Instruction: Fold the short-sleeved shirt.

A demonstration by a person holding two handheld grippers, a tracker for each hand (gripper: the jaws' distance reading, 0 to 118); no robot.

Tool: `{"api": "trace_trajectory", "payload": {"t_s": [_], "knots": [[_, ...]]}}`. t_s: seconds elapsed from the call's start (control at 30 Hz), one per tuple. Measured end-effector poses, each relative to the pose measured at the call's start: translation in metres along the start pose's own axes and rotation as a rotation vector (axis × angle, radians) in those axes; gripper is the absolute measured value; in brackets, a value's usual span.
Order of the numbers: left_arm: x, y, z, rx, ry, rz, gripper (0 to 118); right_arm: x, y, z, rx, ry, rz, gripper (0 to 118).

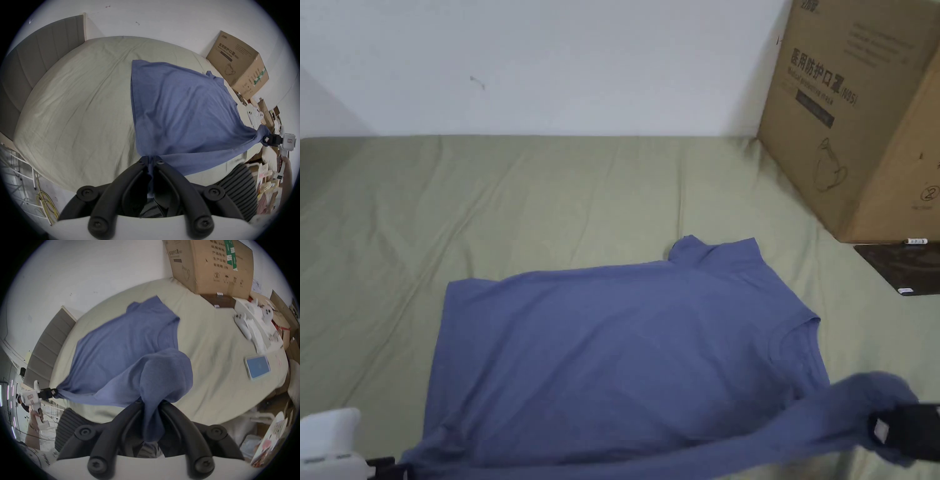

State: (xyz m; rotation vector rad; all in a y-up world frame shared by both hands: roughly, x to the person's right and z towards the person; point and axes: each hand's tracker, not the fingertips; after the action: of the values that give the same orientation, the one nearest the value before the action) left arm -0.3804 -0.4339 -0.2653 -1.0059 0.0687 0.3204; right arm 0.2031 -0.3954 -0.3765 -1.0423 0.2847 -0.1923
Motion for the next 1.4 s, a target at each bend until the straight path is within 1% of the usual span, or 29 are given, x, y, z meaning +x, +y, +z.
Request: {"api": "trace_trajectory", "payload": {"t_s": [0.13,0.17,0.23,0.3,0.37,0.4,0.43,0.47,0.5,0.53,0.57,0.6,0.63,0.7,0.8,0.87,0.93,0.97,1.0,1.03,1.07,1.1,1.13,1.17,1.2,1.23,1.27,1.33,1.4], "knots": [[-0.004,0.066,-0.028,-0.061,-0.011,0.091,4,-0.001,0.072,-0.043,0.014,0.001,-0.011,8],[-0.005,0.084,-0.037,-0.062,-0.005,0.088,4,-0.008,0.085,-0.057,0.015,0.018,-0.030,8],[-0.006,0.115,-0.058,-0.078,0.013,0.090,4,-0.007,0.112,-0.089,-0.001,0.035,-0.089,8],[-0.009,0.138,-0.075,-0.083,-0.006,0.129,4,-0.009,0.131,-0.118,-0.001,0.020,-0.093,8],[-0.013,0.154,-0.094,-0.082,-0.019,0.167,5,-0.012,0.143,-0.145,0.001,-0.030,-0.091,8],[-0.014,0.158,-0.100,-0.079,-0.046,0.182,11,-0.014,0.149,-0.156,0.002,-0.064,-0.096,8],[-0.015,0.161,-0.104,-0.070,-0.047,0.188,31,-0.013,0.150,-0.163,0.010,-0.102,-0.111,10],[-0.015,0.161,-0.109,-0.066,-0.035,0.189,63,-0.013,0.151,-0.167,0.038,-0.115,-0.129,19],[-0.015,0.161,-0.112,-0.061,-0.034,0.188,102,-0.013,0.150,-0.168,0.062,-0.127,-0.150,62],[-0.016,0.157,-0.109,-0.034,-0.042,0.189,108,-0.012,0.148,-0.169,0.070,-0.122,-0.170,99],[-0.016,0.155,-0.104,0.000,-0.059,0.190,105,-0.010,0.144,-0.166,0.098,-0.114,-0.188,113],[-0.017,0.153,-0.100,0.006,-0.069,0.196,105,-0.012,0.141,-0.160,0.131,-0.106,-0.197,114],[-0.017,0.149,-0.094,0.030,-0.098,0.199,105,-0.013,0.136,-0.154,0.127,-0.100,-0.197,114],[-0.015,0.138,-0.081,0.072,-0.133,0.197,105,-0.017,0.126,-0.138,0.149,-0.081,-0.180,114],[-0.006,0.114,-0.047,0.215,-0.146,0.139,105,-0.041,0.098,-0.095,0.262,-0.060,-0.078,114],[0.006,0.089,-0.013,0.350,-0.188,0.094,105,-0.063,0.073,-0.058,0.396,-0.027,0.009,114],[0.019,0.062,0.015,0.467,-0.200,0.047,100,-0.084,0.042,-0.026,0.526,0.000,0.074,113],[0.027,0.046,0.028,0.528,-0.187,0.029,94,-0.094,0.026,-0.012,0.590,0.011,0.104,113],[0.035,0.033,0.038,0.577,-0.164,0.011,87,-0.103,0.012,-0.002,0.620,0.029,0.138,112],[0.044,0.018,0.047,0.626,-0.127,-0.009,84,-0.111,-0.005,0.008,0.677,0.063,0.176,111],[0.049,0.006,0.052,0.669,-0.089,-0.035,84,-0.117,-0.021,0.017,0.743,0.100,0.195,111],[0.055,-0.005,0.058,0.691,-0.057,-0.057,62,-0.118,-0.030,0.017,0.779,0.096,0.189,100],[0.060,-0.014,0.063,0.707,-0.033,-0.082,36,-0.124,-0.040,0.022,0.802,0.086,0.177,74],[0.065,-0.022,0.067,0.718,0.022,-0.094,10,-0.128,-0.046,0.023,0.798,0.065,0.145,35],[0.059,-0.027,0.068,0.739,-0.009,-0.061,1,-0.128,-0.052,0.024,0.801,0.068,0.108,0],[0.055,-0.031,0.076,0.753,-0.063,-0.027,0,-0.127,-0.055,0.023,0.793,0.123,0.062,0],[0.053,-0.032,0.081,0.749,-0.111,0.002,0,-0.124,-0.055,0.021,0.769,0.179,0.050,0],[0.050,-0.030,0.087,0.734,-0.083,-0.006,0,-0.125,-0.055,0.020,0.747,0.150,0.078,0],[0.042,-0.014,0.086,0.664,-0.059,-0.023,0,-0.124,-0.054,0.023,0.742,0.171,0.097,0]]}}
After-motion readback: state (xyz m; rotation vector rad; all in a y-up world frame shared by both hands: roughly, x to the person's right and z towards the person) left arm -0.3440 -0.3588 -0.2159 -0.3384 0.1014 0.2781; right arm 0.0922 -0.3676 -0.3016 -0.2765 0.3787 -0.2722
